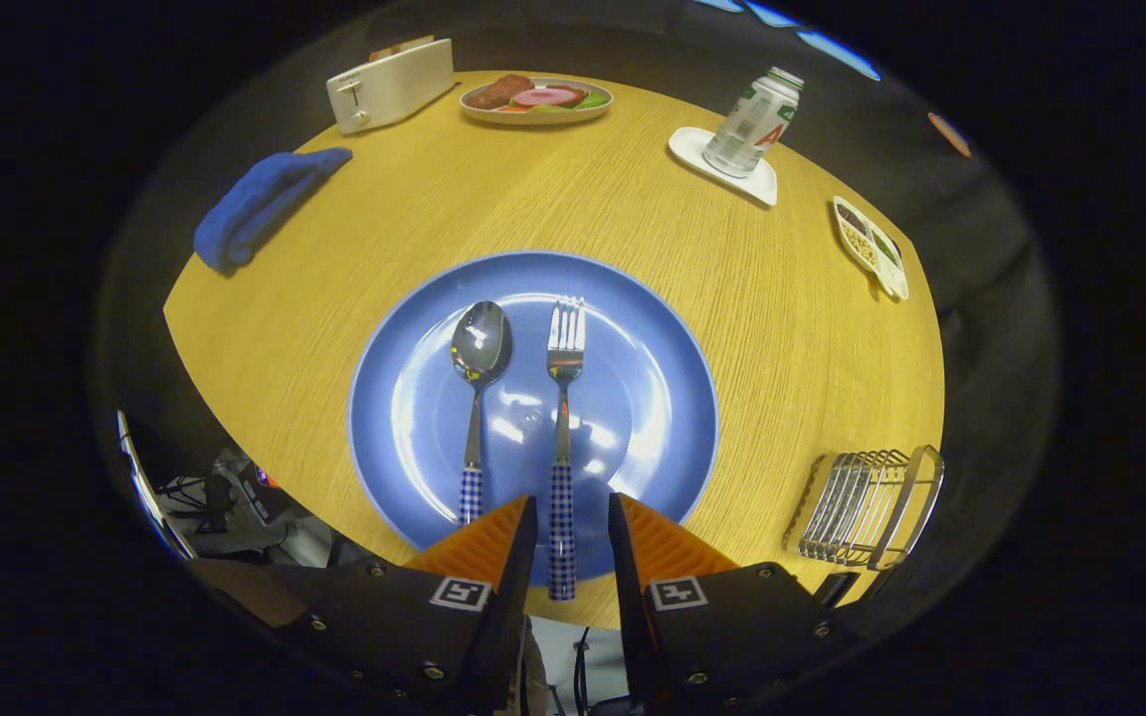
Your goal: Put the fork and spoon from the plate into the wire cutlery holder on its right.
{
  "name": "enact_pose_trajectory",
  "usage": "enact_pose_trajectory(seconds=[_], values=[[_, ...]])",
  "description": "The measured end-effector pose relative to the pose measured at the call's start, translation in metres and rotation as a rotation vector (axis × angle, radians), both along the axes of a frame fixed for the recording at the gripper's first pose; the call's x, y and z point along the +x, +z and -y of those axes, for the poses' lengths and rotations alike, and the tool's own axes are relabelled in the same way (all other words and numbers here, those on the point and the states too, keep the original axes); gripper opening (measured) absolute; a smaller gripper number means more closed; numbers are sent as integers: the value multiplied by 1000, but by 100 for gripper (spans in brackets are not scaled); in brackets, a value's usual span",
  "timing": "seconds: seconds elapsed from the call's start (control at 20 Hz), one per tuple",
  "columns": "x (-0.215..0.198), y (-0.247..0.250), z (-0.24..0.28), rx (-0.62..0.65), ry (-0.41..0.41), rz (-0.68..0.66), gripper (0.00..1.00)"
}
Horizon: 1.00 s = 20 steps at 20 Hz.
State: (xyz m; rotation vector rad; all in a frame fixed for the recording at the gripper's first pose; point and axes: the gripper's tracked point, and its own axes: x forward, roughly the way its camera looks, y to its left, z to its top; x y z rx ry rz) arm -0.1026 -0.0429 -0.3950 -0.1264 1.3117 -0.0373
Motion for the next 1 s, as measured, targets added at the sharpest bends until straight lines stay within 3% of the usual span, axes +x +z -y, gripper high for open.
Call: enact_pose_trajectory(seconds=[0.2, 0.25, 0.4, 0.45, 0.8, 1.0], values=[[8, -2, -6, 14, -11, -50, 43], [11, 6, -5, 30, -10, -64, 10], [4, -11, -5, 46, -3, -76, 9], [0, -8, -5, 50, 18, -100, 1], [-1, 60, 12, 80, 81, -89, 1], [-15, 105, 59, -22, 142, -56, 1]])
